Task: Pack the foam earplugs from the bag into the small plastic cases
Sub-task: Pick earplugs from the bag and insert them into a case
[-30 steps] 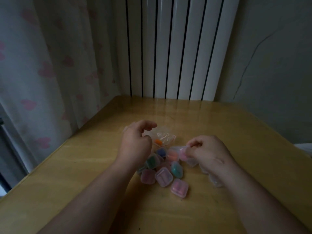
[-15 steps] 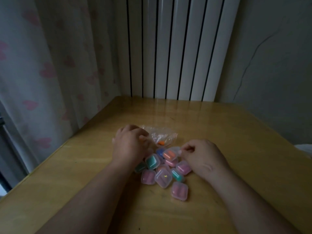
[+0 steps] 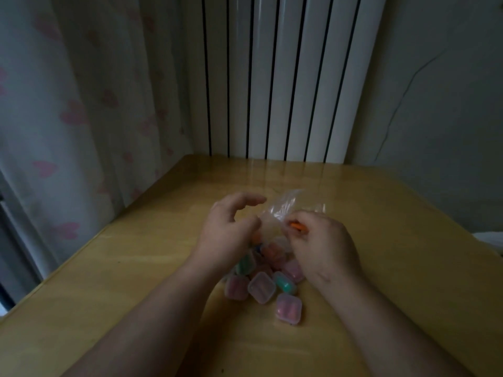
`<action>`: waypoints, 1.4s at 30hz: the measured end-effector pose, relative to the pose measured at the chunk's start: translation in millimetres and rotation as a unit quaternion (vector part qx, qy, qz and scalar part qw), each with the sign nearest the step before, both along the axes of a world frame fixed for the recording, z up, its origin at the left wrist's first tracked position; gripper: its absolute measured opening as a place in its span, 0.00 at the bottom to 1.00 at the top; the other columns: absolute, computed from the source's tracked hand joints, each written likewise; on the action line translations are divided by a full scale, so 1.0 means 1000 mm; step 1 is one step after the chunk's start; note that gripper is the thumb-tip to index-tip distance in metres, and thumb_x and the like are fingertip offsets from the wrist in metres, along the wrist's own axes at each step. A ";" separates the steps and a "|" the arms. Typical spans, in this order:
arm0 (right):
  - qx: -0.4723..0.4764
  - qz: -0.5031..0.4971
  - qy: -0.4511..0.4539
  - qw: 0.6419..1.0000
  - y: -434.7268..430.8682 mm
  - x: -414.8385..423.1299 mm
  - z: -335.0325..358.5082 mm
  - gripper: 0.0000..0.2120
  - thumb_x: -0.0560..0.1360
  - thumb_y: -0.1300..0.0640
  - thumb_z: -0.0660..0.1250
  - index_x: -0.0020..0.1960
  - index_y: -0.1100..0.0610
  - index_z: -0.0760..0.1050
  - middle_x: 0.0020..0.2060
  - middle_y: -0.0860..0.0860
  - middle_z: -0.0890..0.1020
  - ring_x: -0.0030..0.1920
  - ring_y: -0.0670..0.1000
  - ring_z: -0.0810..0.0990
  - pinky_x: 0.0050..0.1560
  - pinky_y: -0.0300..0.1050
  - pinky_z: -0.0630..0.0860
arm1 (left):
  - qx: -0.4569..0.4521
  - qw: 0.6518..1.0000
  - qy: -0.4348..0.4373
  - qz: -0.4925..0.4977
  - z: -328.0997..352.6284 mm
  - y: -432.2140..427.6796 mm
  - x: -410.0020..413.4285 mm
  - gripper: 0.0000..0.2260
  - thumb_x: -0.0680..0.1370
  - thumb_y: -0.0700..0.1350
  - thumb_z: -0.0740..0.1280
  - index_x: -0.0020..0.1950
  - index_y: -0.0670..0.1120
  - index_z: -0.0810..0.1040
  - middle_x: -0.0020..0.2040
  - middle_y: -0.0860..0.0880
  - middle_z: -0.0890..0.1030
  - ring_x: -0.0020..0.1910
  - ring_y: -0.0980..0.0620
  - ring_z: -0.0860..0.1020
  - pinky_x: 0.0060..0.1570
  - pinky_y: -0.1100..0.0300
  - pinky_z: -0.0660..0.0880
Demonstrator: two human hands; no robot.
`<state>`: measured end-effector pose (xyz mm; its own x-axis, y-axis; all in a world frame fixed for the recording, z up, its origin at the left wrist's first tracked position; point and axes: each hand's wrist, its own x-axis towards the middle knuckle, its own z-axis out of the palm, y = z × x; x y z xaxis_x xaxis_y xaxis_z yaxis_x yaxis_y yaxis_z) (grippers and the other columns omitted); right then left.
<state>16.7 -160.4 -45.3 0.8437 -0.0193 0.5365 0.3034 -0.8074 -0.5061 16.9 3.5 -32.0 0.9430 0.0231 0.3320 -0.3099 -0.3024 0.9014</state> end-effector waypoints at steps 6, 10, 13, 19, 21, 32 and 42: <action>0.147 0.013 -0.023 0.989 -0.005 -0.002 0.002 0.11 0.73 0.56 0.73 0.42 0.40 0.77 0.39 0.36 0.79 0.44 0.40 0.79 0.42 0.35 0.76 | -0.030 0.991 0.108 0.069 -0.003 0.004 0.009 0.14 0.82 0.54 0.58 0.61 0.53 0.79 0.58 0.50 0.80 0.54 0.52 0.76 0.47 0.56 0.74; 0.222 0.034 -0.044 0.973 0.000 -0.004 0.006 0.13 0.72 0.59 0.74 0.41 0.42 0.75 0.40 0.39 0.80 0.44 0.35 0.80 0.44 0.28 0.75 | 0.230 0.954 0.144 0.125 -0.009 0.006 0.016 0.28 0.79 0.67 0.49 0.55 0.51 0.82 0.57 0.45 0.80 0.59 0.41 0.75 0.63 0.39 0.68; 0.237 0.050 -0.062 0.968 0.003 -0.007 0.009 0.14 0.72 0.59 0.74 0.40 0.42 0.73 0.38 0.36 0.79 0.43 0.31 0.79 0.41 0.24 0.73 | 0.317 0.927 0.174 0.102 -0.008 0.005 0.017 0.20 0.82 0.60 0.53 0.61 0.52 0.78 0.58 0.45 0.79 0.61 0.40 0.73 0.61 0.44 0.67; 0.190 0.067 -0.062 0.978 0.005 -0.010 0.010 0.11 0.74 0.56 0.71 0.47 0.43 0.71 0.41 0.35 0.78 0.47 0.37 0.80 0.45 0.38 0.78 | 0.006 0.983 0.180 0.042 0.005 0.003 0.007 0.08 0.80 0.47 0.65 0.49 0.47 0.82 0.49 0.50 0.82 0.41 0.56 0.79 0.31 0.67 0.76; 0.183 0.063 -0.070 0.979 0.006 -0.012 0.012 0.11 0.74 0.54 0.70 0.46 0.41 0.71 0.41 0.35 0.79 0.47 0.39 0.80 0.45 0.40 0.78 | 0.011 0.988 0.145 0.055 0.005 0.002 0.007 0.08 0.79 0.49 0.65 0.50 0.48 0.82 0.47 0.47 0.82 0.41 0.53 0.80 0.34 0.60 0.79; 0.227 0.012 -0.113 0.967 0.008 -0.010 0.017 0.16 0.74 0.58 0.71 0.39 0.46 0.66 0.27 0.38 0.75 0.30 0.35 0.74 0.30 0.28 0.67 | -0.081 0.989 0.122 0.000 0.006 -0.005 0.004 0.11 0.81 0.53 0.63 0.58 0.49 0.75 0.45 0.45 0.81 0.42 0.49 0.80 0.40 0.53 0.78; 0.162 -0.022 -0.096 0.982 0.011 -0.012 0.022 0.15 0.70 0.48 0.73 0.37 0.43 0.66 0.38 0.38 0.72 0.37 0.38 0.71 0.34 0.35 0.65 | -0.245 0.945 0.206 -0.065 0.004 -0.004 0.006 0.20 0.77 0.36 0.66 0.65 0.53 0.70 0.49 0.36 0.83 0.43 0.40 0.84 0.44 0.45 0.81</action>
